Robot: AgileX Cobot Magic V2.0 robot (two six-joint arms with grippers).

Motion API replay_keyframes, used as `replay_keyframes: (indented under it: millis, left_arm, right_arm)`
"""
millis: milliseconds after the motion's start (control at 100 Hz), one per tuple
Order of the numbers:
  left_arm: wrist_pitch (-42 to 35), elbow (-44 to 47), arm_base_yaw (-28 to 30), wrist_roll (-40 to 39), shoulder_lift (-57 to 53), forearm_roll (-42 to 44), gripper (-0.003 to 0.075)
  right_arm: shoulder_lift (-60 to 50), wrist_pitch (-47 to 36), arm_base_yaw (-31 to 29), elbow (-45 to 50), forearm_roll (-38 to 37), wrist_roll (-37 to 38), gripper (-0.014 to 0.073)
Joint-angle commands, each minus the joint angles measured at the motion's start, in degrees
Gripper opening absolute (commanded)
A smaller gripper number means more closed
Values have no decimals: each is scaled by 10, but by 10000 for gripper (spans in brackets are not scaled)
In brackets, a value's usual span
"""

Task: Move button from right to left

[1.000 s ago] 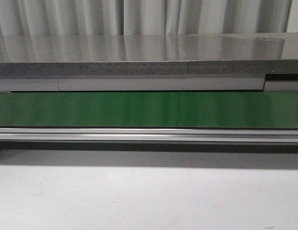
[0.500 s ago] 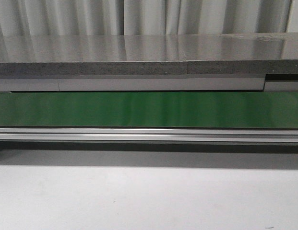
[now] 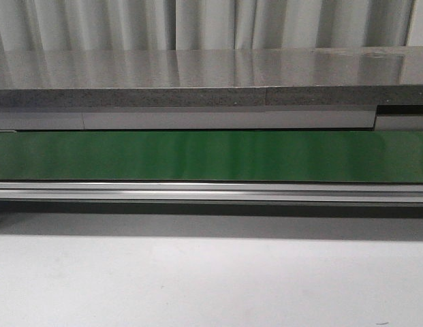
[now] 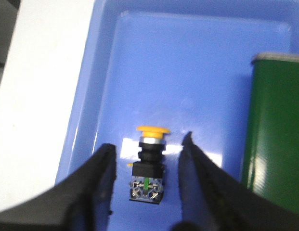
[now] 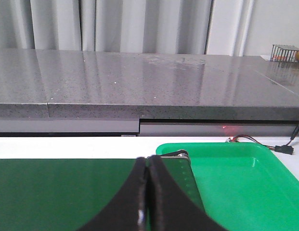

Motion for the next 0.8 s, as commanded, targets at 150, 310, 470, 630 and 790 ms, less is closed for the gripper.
replay_keyframes:
  millis: [150,310,470,630,790]
  left_arm:
    - [-27,-15,-21,-5,-108,-98,-20]
    - [-34,11,-80,-1,-150,-110,-20]
    - [-57,69,-125,-1,-202,-136,-20]
    - [-99,141,-152,-1,-266,-149,-20]
    - [-107,198,-167,-1,-326,-150,-20]
  right_arm:
    - [3,-47,0,-16,-4,1,-67]
    - [3,-47,0,-16,-4,1,-67]
    - [3,-47,0,-16,-4,1,-67]
    - [3,-47,0,-16,-4,1,-67]
    - [3,-47,0,-16,-4,1,-67]
